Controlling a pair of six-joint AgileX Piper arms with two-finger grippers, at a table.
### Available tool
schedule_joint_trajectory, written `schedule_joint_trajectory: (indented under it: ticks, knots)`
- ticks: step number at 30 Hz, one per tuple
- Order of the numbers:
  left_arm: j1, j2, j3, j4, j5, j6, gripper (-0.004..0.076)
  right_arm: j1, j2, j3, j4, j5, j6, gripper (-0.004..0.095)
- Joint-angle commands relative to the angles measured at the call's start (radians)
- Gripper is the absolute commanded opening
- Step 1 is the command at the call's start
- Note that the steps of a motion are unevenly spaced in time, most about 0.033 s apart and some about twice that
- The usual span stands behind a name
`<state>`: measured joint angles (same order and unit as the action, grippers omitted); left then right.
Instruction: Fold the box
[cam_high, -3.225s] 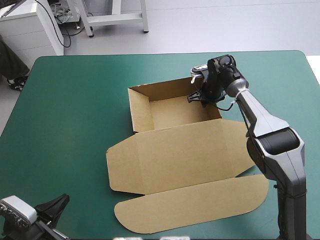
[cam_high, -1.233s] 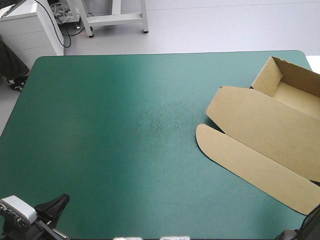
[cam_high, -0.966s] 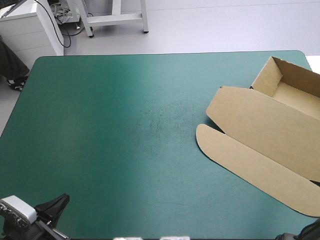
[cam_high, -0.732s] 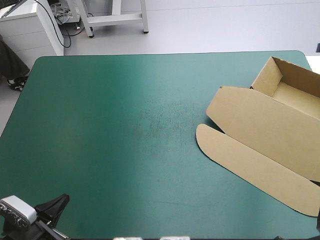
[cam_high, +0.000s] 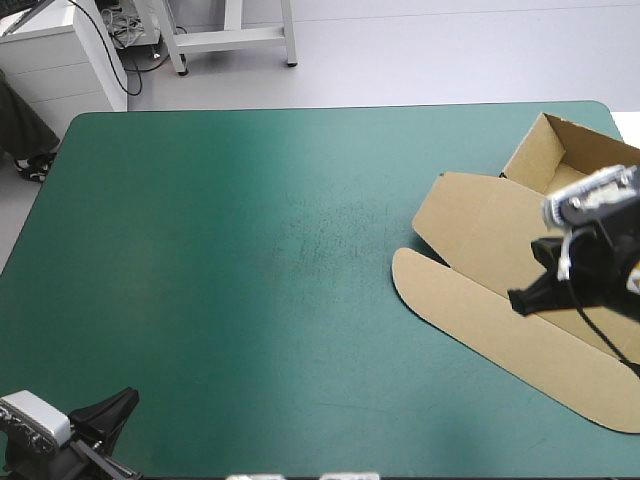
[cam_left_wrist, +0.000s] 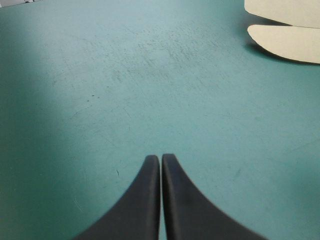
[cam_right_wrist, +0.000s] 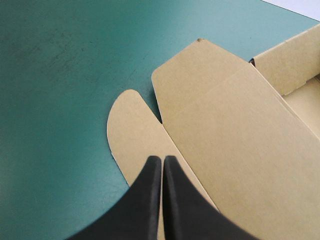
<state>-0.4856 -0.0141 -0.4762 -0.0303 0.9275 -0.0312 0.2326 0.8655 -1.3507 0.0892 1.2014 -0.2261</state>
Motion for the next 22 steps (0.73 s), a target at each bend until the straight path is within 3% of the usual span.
schedule_joint_trajectory:
  ticks: [1, 11, 22]
  knots:
    - [-0.007, -0.003, -0.022, -0.003, -0.075, -0.01, -0.0008, 0.003, -0.156, 0.165, -0.016, -0.155, 0.001, -0.0005]
    - [-0.007, -0.003, -0.022, -0.003, -0.075, -0.01, -0.0008, 0.003, -0.533, 0.646, -0.012, -0.309, 0.001, -0.0005]
    - [-0.007, -0.003, -0.022, -0.003, -0.075, -0.01, -0.0008, 0.003, -0.716, 0.863, -0.005, -0.405, 0.001, -0.0005]
